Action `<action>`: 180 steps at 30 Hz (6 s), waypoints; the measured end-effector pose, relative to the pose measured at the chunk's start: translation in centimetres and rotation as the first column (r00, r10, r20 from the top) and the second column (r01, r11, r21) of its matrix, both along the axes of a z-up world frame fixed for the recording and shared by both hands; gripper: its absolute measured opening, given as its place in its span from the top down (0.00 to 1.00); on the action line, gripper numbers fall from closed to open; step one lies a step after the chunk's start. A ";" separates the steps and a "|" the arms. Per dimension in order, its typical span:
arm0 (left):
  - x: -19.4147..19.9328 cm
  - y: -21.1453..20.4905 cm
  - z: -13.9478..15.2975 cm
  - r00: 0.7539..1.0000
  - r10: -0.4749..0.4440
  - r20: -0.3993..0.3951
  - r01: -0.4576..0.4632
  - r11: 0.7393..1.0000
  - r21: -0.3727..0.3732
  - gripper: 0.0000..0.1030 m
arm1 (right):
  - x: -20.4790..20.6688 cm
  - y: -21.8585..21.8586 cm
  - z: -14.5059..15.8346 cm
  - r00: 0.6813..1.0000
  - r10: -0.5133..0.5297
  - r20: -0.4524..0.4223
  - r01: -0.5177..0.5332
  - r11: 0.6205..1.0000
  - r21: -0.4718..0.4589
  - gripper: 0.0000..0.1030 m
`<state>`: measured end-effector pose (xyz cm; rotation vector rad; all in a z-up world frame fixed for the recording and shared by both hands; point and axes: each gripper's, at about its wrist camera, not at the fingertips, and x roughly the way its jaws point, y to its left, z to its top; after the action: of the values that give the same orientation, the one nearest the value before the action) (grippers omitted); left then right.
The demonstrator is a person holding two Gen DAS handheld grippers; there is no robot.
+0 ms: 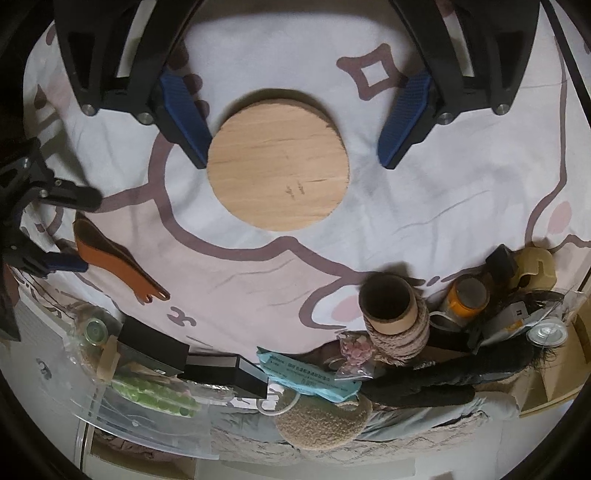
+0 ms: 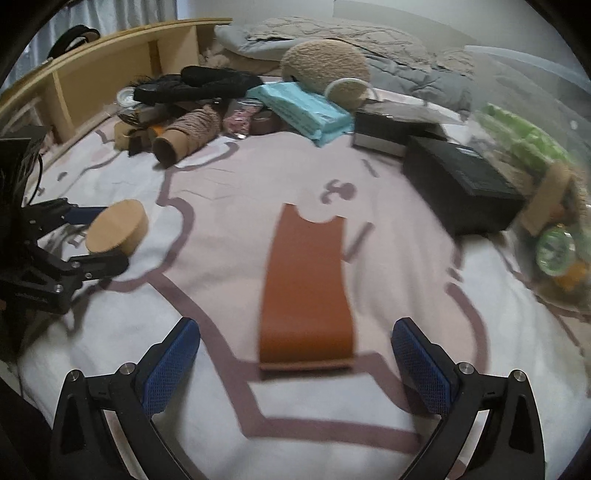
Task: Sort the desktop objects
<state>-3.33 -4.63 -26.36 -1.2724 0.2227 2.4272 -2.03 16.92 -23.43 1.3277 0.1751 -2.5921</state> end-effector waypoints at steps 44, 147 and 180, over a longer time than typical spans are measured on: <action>0.3 0.3 1.0 0.999 -0.008 -0.040 0.010 0.998 0.057 0.23 | -3.5 1.1 -1.7 0.999 0.049 0.003 -0.049 0.999 -0.015 0.00; 2.1 4.8 27.6 0.853 0.035 -0.521 0.024 0.994 0.106 0.34 | 1.3 6.0 26.4 0.885 0.063 -0.461 -0.111 0.991 -0.078 0.56; -7.2 24.9 33.4 0.812 -0.094 -0.576 0.271 0.934 0.231 0.34 | -6.6 24.3 26.8 0.833 -0.386 -0.396 0.372 0.921 -0.116 0.56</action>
<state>-10.55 20.30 7.09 -0.3622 0.1137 2.4752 -8.58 41.27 3.34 0.8477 -0.0787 -3.1753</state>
